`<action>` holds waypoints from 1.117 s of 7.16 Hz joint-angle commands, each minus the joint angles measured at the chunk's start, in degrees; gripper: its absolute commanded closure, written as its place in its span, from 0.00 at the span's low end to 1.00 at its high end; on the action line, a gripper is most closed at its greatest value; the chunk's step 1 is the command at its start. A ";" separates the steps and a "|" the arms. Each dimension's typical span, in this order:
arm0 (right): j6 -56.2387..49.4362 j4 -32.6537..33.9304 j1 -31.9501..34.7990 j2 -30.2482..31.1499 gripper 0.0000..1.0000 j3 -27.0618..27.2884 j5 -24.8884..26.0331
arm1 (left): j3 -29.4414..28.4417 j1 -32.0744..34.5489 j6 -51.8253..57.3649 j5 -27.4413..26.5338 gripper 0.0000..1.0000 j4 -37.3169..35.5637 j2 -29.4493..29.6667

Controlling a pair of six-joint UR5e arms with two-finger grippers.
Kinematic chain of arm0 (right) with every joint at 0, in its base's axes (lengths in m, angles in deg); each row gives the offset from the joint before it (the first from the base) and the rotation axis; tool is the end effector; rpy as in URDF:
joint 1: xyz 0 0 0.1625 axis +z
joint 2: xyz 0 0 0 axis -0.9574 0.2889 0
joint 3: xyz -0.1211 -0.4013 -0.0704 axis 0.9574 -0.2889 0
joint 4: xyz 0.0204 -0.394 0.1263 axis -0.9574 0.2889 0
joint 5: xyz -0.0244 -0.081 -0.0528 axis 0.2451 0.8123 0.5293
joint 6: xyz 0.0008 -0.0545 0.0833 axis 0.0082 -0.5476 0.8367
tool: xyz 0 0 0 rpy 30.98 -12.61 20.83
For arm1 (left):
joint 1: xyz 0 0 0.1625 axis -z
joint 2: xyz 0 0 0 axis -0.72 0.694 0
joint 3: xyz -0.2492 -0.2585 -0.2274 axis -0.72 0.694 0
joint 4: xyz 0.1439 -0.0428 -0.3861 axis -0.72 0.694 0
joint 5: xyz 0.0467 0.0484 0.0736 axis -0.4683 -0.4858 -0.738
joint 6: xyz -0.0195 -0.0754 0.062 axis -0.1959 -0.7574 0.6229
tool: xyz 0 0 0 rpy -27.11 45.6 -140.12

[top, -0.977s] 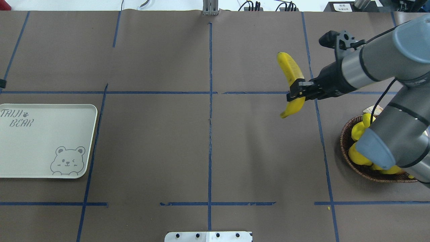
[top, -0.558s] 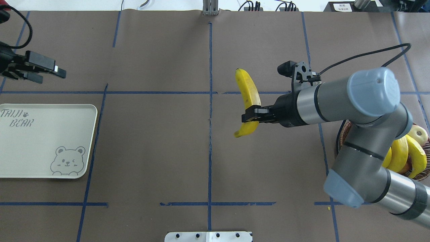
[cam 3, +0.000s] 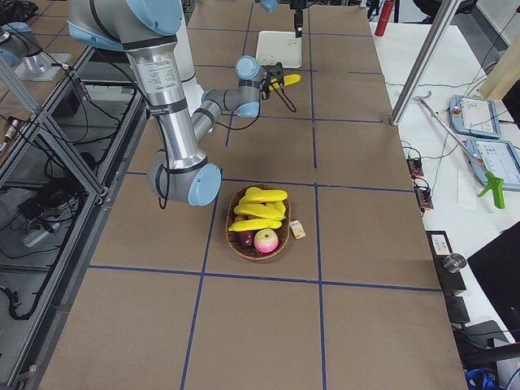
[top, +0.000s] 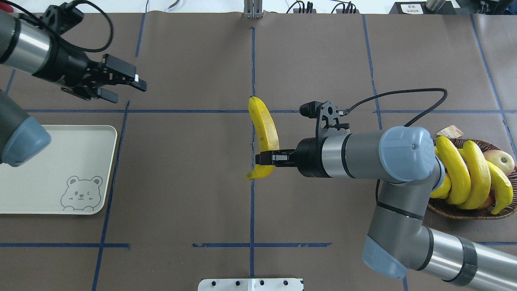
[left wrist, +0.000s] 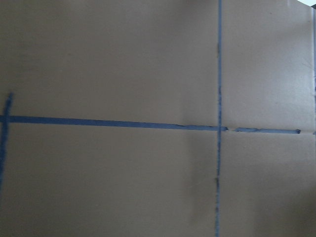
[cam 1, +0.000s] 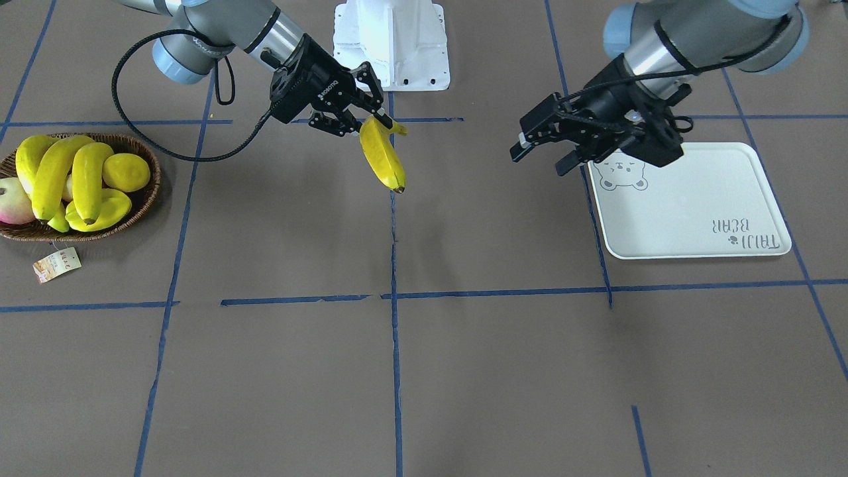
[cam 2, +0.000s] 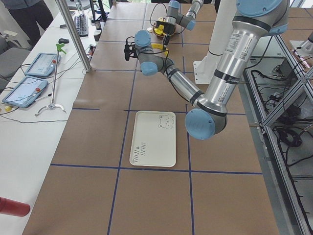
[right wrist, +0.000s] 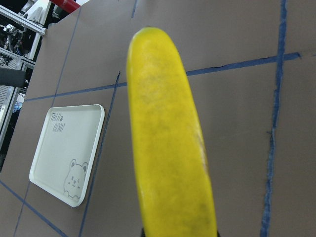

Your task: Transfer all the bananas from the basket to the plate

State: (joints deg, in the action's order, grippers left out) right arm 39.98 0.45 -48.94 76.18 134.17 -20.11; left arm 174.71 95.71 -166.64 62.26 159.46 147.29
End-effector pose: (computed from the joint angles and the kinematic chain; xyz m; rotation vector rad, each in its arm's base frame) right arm -0.4733 -0.3397 0.2060 0.3415 -1.5245 0.0299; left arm 0.3175 -0.4817 0.2116 0.0844 1.3547 -0.1561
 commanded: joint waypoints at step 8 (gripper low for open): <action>3.64 -0.95 -1.24 -6.27 0.95 -4.34 1.59 | -4.18 -14.32 -10.35 -19.69 0.14 2.15 8.19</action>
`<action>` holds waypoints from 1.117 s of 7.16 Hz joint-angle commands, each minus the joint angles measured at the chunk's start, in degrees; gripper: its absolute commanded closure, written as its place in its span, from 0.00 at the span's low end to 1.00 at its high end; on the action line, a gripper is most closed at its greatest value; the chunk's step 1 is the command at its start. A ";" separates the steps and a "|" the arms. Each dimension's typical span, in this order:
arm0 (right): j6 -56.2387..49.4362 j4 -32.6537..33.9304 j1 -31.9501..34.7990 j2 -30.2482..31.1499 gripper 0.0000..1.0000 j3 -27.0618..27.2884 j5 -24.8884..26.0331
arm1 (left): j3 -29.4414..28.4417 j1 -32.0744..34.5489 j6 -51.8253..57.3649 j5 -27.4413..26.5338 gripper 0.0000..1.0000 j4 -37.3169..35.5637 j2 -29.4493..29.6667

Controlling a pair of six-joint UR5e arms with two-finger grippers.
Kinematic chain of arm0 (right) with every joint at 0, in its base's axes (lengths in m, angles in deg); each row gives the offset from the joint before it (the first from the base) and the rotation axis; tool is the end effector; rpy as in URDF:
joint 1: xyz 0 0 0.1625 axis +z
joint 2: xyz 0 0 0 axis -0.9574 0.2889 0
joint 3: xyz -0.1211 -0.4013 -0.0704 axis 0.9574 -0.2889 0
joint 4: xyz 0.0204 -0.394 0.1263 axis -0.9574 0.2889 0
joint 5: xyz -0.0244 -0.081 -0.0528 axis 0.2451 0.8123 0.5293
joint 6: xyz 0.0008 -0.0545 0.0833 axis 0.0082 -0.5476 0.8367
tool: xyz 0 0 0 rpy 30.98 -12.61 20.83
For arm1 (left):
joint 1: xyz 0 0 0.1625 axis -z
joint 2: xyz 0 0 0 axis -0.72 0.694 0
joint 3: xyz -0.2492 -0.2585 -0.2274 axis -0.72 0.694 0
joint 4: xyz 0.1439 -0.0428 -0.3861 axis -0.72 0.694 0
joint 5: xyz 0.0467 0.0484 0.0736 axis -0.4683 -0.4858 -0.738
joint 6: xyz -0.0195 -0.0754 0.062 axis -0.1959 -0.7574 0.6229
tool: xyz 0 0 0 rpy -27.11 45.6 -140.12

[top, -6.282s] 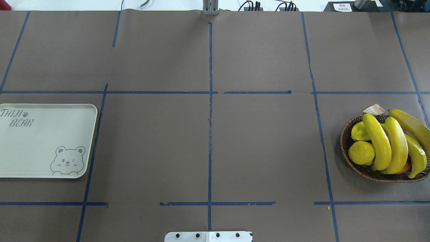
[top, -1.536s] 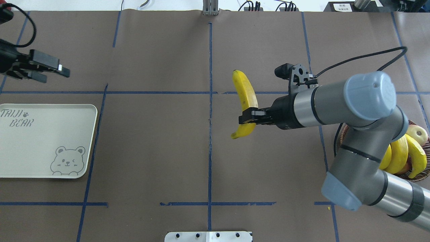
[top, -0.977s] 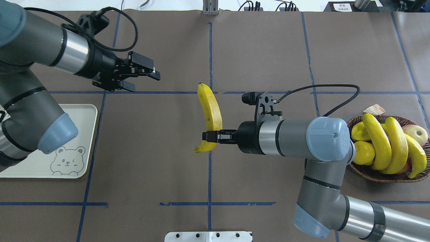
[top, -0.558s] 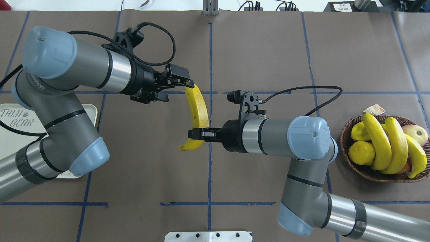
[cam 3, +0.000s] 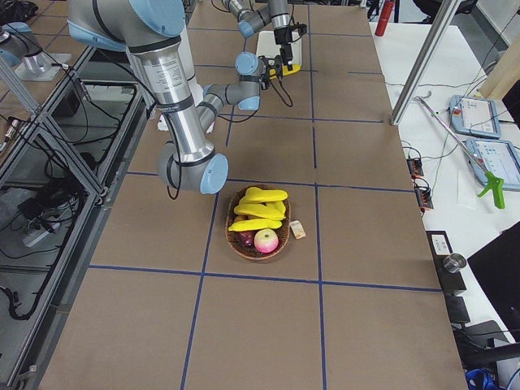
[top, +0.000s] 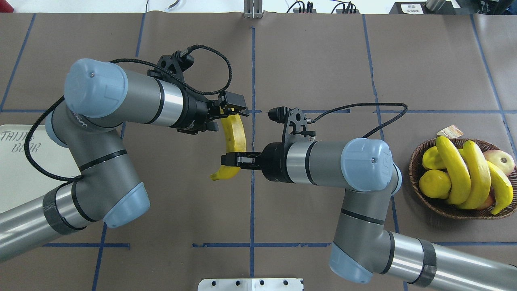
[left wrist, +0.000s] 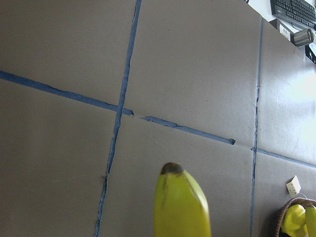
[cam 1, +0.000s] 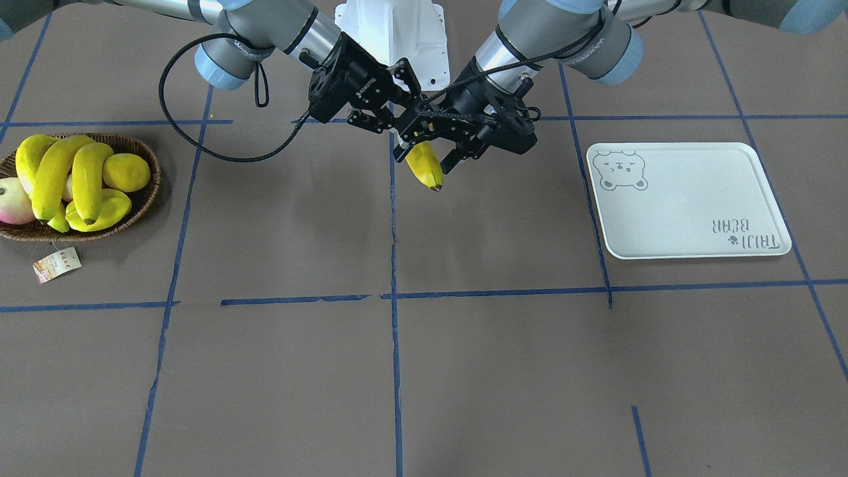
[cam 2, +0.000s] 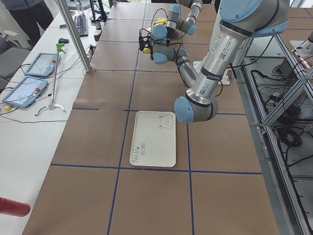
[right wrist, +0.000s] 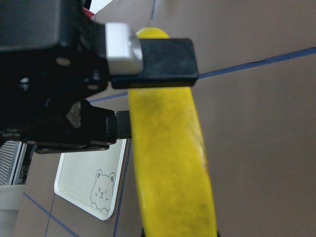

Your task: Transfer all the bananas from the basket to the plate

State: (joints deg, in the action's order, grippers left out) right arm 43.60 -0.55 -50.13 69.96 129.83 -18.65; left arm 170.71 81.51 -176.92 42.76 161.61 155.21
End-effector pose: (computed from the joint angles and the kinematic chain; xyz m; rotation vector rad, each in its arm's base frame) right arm -0.5054 -0.3432 0.1707 0.3127 -1.5817 0.0755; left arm 0.4424 -0.4366 0.1565 0.1224 1.4075 -0.2908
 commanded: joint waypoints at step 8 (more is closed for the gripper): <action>4.94 0.05 0.12 -0.13 0.00 0.09 0.84 | 0.17 0.14 -0.16 -0.10 1.00 0.09 -0.08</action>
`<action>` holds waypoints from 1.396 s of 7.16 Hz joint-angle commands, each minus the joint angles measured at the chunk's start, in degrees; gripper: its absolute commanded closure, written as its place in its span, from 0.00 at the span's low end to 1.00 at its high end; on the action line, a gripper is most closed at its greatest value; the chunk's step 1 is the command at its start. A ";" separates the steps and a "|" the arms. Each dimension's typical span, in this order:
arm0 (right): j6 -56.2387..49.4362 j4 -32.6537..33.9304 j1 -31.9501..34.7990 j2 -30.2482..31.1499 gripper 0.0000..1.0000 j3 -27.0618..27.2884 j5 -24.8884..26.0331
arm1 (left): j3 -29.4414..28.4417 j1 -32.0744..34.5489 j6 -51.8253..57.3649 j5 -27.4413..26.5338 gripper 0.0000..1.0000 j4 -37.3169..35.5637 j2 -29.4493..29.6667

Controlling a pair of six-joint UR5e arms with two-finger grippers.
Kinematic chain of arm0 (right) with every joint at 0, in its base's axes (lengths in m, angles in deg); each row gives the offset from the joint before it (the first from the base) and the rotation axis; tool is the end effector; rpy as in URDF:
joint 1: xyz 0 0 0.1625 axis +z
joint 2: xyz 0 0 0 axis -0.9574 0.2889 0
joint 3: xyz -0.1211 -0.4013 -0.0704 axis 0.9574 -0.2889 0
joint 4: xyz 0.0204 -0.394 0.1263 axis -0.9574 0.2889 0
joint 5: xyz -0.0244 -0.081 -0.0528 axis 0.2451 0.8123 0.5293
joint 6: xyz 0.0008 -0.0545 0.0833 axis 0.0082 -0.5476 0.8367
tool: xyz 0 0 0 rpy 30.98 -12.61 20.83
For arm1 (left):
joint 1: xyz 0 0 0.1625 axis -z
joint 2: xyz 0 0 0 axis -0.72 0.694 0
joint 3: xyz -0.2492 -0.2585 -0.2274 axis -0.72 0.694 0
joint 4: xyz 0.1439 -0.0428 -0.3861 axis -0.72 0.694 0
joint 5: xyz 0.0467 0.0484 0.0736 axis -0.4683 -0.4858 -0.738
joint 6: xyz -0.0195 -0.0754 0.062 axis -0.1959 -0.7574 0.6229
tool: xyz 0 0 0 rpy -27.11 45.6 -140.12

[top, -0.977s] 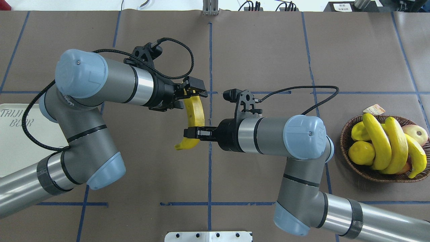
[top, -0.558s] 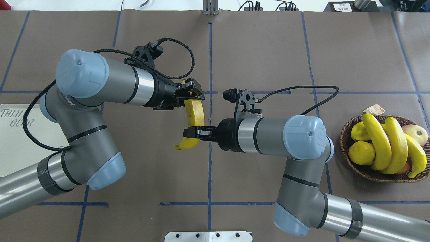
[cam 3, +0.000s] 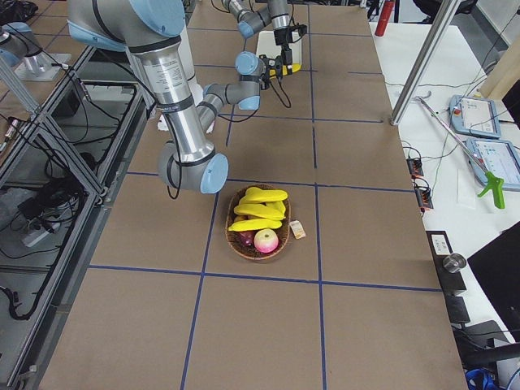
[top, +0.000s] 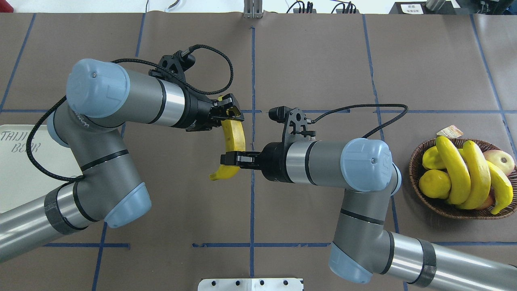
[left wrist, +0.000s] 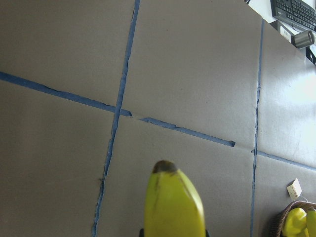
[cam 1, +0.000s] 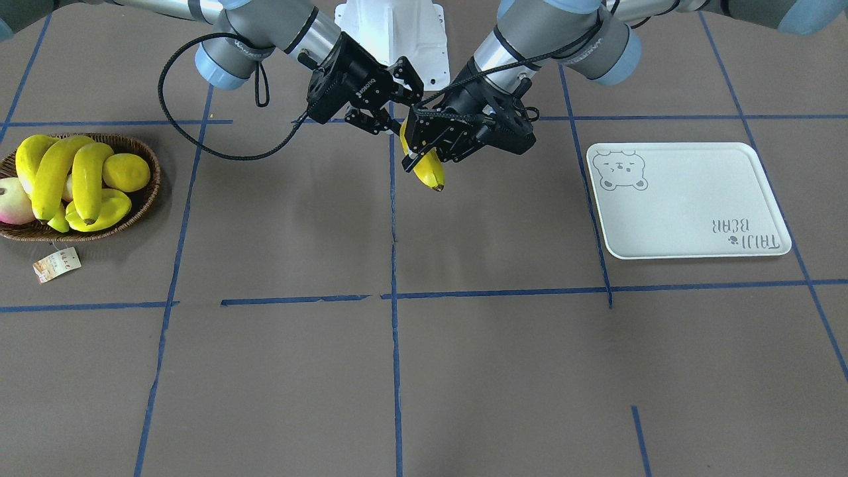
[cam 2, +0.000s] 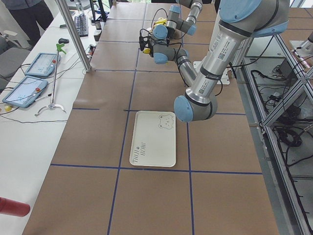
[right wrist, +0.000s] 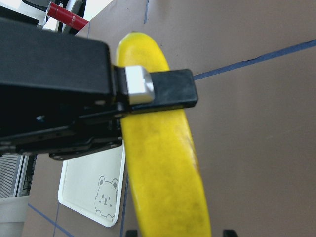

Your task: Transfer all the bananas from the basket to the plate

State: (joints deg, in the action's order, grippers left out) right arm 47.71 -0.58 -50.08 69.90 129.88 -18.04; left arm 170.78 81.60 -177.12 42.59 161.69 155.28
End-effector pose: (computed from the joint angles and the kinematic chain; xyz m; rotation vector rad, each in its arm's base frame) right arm -0.5045 -0.3445 0.1697 0.2655 -1.5941 0.1398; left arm 0.4411 -0.4373 0.1552 0.1249 1.4110 -0.2958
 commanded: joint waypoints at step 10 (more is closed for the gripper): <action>-12.46 37.96 16.94 5.19 0.00 10.65 -20.34 | 3.63 15.77 5.22 -0.28 1.00 -4.89 -32.20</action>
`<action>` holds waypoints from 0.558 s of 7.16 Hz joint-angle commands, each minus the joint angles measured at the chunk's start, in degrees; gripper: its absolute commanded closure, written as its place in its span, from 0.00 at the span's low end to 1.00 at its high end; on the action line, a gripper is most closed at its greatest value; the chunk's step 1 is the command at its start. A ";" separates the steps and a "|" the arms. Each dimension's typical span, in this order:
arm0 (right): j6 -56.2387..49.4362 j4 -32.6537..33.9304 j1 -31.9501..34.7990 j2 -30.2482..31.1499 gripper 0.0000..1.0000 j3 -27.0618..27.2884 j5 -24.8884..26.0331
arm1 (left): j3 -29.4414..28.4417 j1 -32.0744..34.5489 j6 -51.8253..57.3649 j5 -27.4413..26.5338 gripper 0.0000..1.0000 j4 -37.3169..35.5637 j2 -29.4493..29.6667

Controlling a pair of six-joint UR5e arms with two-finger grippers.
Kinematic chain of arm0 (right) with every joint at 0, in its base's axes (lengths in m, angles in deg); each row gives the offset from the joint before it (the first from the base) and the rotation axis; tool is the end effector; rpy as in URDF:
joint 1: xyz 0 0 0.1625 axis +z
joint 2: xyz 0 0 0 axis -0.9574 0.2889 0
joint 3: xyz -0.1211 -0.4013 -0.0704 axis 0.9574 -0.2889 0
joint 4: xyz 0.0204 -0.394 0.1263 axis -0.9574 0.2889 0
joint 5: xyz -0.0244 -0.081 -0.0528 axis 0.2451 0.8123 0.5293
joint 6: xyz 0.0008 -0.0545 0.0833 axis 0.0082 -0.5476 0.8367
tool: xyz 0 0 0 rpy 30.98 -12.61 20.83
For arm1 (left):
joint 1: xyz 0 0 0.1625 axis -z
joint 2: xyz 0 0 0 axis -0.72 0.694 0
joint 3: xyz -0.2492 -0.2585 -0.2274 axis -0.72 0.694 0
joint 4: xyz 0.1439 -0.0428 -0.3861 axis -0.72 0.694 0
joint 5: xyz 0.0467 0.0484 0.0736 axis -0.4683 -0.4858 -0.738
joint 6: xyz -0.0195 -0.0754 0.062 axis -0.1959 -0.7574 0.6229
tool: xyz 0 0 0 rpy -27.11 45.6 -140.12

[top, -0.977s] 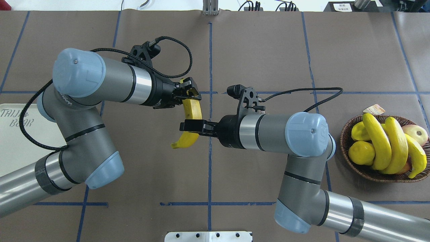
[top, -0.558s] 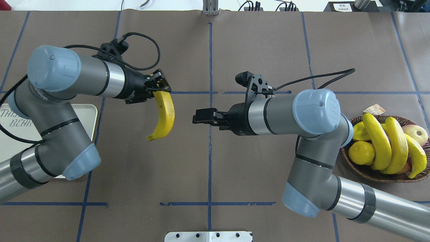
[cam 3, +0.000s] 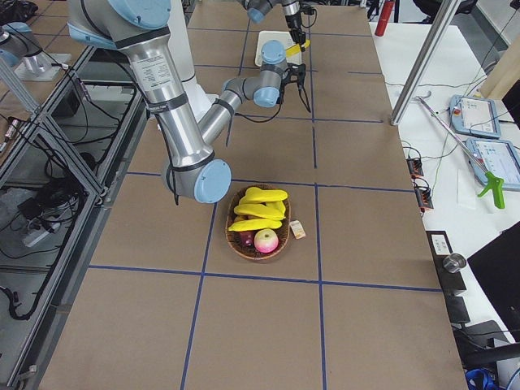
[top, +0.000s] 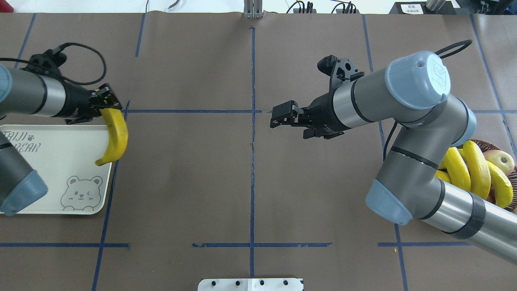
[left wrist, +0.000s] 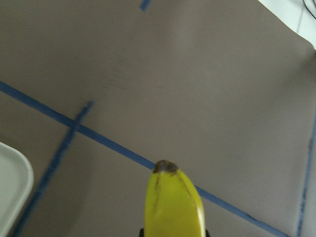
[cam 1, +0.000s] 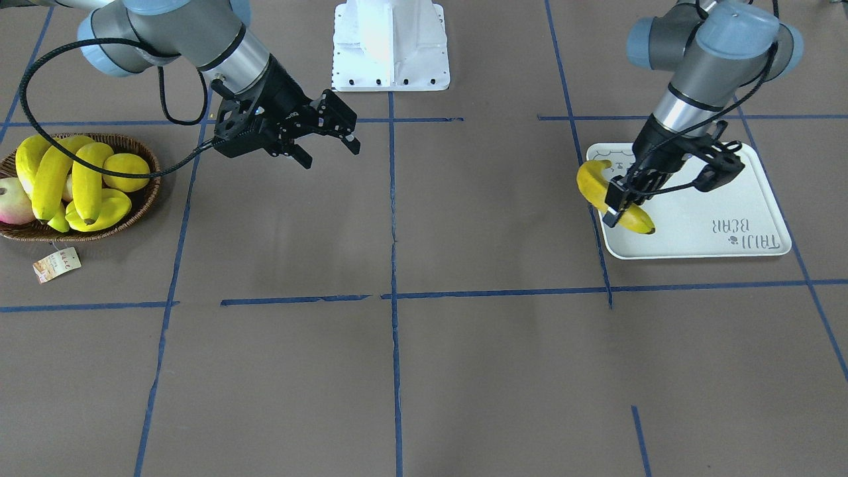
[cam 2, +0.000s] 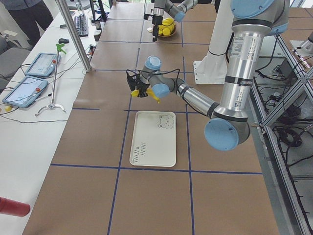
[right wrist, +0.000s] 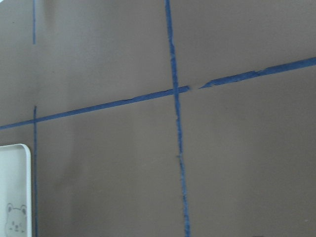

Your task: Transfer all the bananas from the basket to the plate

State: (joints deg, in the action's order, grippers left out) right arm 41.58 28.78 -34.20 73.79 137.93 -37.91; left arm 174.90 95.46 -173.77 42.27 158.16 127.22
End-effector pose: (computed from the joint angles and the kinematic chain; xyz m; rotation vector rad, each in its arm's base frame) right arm -0.3961 -0.4316 0.2081 0.0801 -1.2233 0.1503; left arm 0.2722 -0.4711 0.4166 0.1061 0.9749 -0.6109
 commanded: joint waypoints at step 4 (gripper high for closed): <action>-31.76 35.45 6.59 4.47 0.00 11.14 -0.56 | -17.94 15.75 23.22 9.91 0.97 0.20 -7.15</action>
State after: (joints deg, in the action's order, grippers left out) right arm 16.75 58.16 -29.49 77.68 147.84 -38.46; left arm 162.32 105.58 -159.89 47.28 158.08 120.47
